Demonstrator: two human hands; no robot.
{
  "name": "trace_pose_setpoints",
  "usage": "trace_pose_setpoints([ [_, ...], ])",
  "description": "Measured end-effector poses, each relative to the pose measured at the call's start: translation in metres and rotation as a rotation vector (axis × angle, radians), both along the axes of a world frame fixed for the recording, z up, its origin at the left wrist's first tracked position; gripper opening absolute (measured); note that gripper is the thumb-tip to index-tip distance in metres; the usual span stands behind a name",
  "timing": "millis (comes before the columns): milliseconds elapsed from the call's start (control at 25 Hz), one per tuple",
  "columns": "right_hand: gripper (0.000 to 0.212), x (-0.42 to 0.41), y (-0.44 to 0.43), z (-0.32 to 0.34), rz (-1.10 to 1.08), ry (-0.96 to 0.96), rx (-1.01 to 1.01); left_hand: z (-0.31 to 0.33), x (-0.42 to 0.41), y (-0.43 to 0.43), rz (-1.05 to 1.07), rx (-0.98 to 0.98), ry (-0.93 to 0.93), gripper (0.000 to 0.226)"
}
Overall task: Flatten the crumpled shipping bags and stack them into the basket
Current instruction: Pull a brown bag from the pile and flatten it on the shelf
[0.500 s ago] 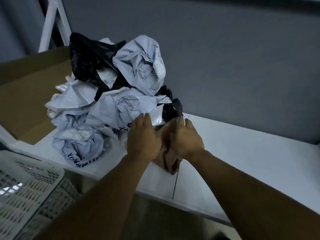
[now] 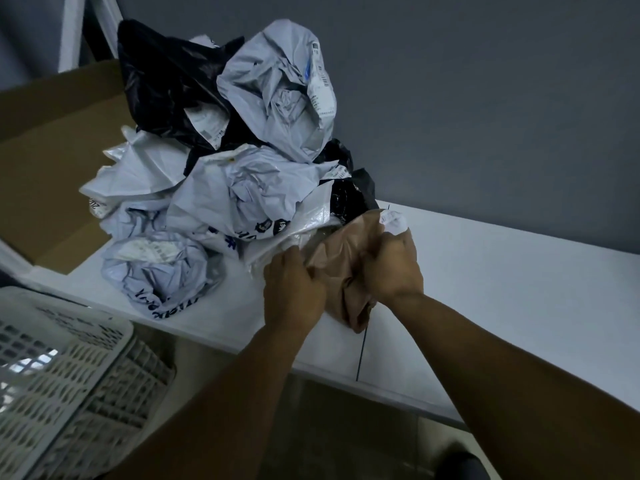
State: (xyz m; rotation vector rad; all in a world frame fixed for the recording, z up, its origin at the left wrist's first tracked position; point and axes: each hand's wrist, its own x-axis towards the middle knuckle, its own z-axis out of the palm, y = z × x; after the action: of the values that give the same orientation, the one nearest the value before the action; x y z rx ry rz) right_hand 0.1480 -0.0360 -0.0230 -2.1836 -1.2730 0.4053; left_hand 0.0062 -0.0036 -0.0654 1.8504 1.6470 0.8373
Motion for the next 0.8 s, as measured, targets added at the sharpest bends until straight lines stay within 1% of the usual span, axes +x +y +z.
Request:
trace_pose_setpoints([
  [40, 0.028, 0.002, -0.004, 0.002, -0.010, 0.002, 0.084, 0.002, 0.000, 0.001, 0.038, -0.091, -0.091, 0.061],
  [80, 0.018, 0.004, -0.011, 0.006, -0.002, 0.027, 0.167, 0.009, 0.000, 0.000, 0.092, -0.213, -0.274, 0.072],
  [120, 0.010, 0.005, -0.019, 0.008, 0.015, 0.085, 0.232, 0.015, 0.001, -0.001, 0.164, -0.361, -0.533, 0.077],
  [160, 0.009, 0.005, -0.028, 0.009, 0.042, 0.183, 0.269, 0.019, 0.001, -0.004, 0.217, -0.542, -0.786, 0.071],
  [200, 0.010, 0.005, -0.037, 0.011, 0.077, 0.278, 0.299, 0.022, 0.001, -0.008, 0.205, -0.697, -0.985, 0.056],
  [240, 0.010, 0.005, -0.046, 0.012, 0.114, 0.387, 0.327, 0.025, 0.001, -0.013, 0.158, -0.792, -1.117, 0.042],
  [280, 0.008, 0.006, -0.055, 0.016, 0.142, 0.509, 0.345, 0.028, 0.001, -0.018, 0.108, -0.839, -1.204, 0.035],
  [320, 0.007, 0.009, -0.063, 0.023, 0.171, 0.682, 0.362, 0.028, 0.002, -0.021, 0.054, -0.853, -1.291, 0.032],
  [360, 0.013, 0.014, -0.066, 0.029, 0.174, 0.893, 0.376, 0.029, 0.003, -0.021, -0.006, -0.835, -1.365, 0.032],
  [400, 0.020, 0.019, -0.068, 0.036, 0.156, 1.131, 0.392, 0.029, 0.004, -0.019, -0.054, -0.795, -1.391, 0.032],
  [440, 0.022, 0.025, -0.070, 0.040, 0.087, 1.275, 0.413, 0.032, 0.007, -0.019, -0.089, -0.750, -1.384, 0.031],
  [480, 0.021, 0.029, -0.073, 0.044, 0.006, 1.330, 0.411, 0.035, 0.010, -0.019, -0.116, -0.712, -1.369, 0.031],
  [560, 0.017, 0.023, -0.079, 0.043, -0.026, 1.228, 0.259, 0.038, 0.017, -0.023, -0.146, -0.677, -1.317, 0.032],
  [640, 0.028, 0.015, -0.078, 0.034, -0.030, 1.051, 0.141, 0.041, 0.023, -0.028, -0.195, -0.691, -1.292, 0.032],
  [680, 0.031, 0.015, -0.074, 0.029, -0.048, 0.967, 0.135, 0.045, 0.026, -0.033, -0.220, -0.719, -1.303, 0.031],
  [720, 0.027, 0.014, -0.071, 0.027, -0.060, 0.904, 0.153, 0.047, 0.027, -0.036, -0.248, -0.755, -1.320, 0.030],
  [800, 0.022, 0.013, -0.066, 0.028, -0.046, 0.843, 0.208, 0.050, 0.026, -0.040, -0.281, -0.792, -1.335, 0.029],
])
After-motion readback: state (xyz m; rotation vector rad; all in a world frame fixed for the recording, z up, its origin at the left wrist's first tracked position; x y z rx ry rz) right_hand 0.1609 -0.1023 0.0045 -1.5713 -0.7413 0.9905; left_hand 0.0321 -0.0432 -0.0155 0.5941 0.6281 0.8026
